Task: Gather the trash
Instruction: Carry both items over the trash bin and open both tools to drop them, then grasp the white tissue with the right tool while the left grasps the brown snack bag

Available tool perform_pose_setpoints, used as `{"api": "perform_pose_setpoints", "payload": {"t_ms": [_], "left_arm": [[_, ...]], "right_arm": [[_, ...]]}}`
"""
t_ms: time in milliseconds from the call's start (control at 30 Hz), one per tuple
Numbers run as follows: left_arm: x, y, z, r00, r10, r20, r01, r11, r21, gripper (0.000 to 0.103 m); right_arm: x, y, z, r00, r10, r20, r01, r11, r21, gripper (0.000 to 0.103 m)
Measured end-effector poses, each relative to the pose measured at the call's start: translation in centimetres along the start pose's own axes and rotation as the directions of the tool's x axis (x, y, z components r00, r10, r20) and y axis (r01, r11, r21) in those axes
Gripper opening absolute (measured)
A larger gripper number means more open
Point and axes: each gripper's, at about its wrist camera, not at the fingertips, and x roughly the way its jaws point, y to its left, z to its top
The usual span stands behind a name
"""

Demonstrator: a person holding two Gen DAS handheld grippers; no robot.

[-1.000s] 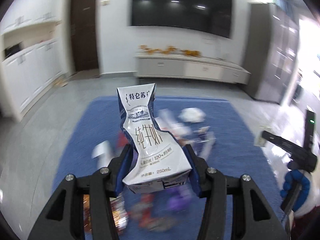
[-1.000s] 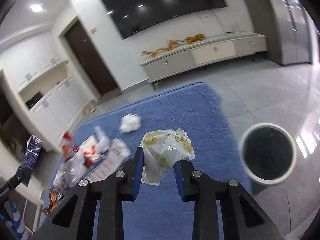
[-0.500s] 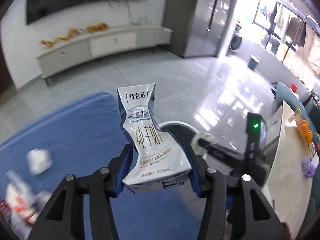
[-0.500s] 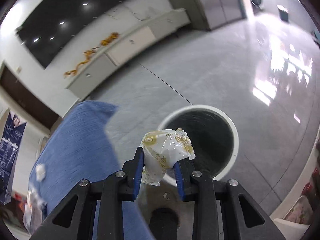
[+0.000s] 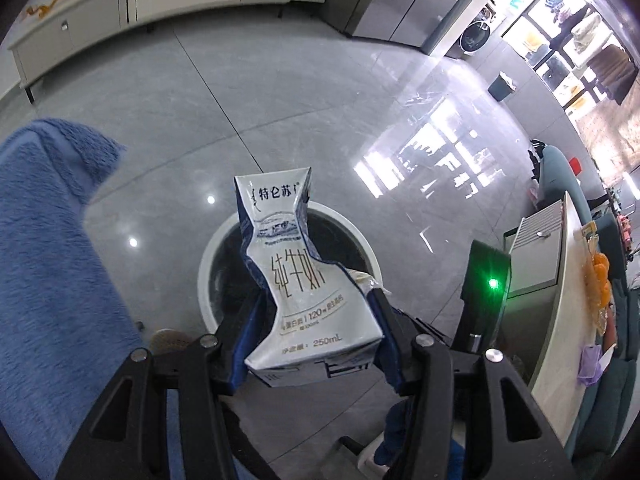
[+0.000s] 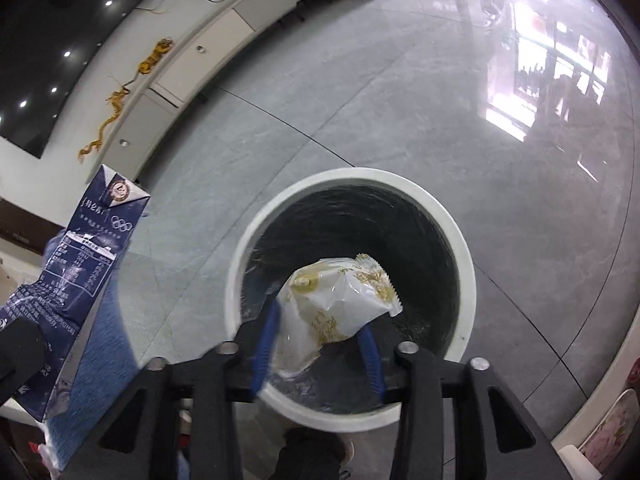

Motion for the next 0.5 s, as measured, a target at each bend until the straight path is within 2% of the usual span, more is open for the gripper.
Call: {"api": "perform_pose_setpoints", "payload": {"t_ms": [167,267,333,400,500], "left_arm": [[0.5,0.6,0.7,1.000,-0.006,0.011,0.006,1.000,-0.025,0.057],[-1.3,0.8,0.4,0.999,-0.007,0.050,0.008,1.000,-0.030,0.057],[-3.7,0.9,-0.3,0.994,0.022,0.109,-0.020,1.000,-0.019,0.057],[-6.8,0.8,-0.9,0.983,0.044,0.176,-0.042,0.999,-0.014,0.057],[-12.6,0.6,-2.1,0.952,0.091,0.291,-0.090,0.996,-0.017,0.057]], "right_arm": [[0.0,-0.4,-0.1,1.000,-0.028,0.011,0.028,0.999,0.029,0.054],[-1.1,-0.2,-0.4,0.998,-0.048,0.038,0.046,0.998,0.034,0.055],[-2.6,0.2,-0.7,0.996,-0.054,0.073,0.052,0.998,0.032,0.055],[-4.5,0.9,-0.8,0.991,-0.055,0.122,0.053,0.998,0.021,0.055],[-8.1,2.8,-0.8,0.977,-0.037,0.209,0.042,0.999,-0.017,0.055]]}}
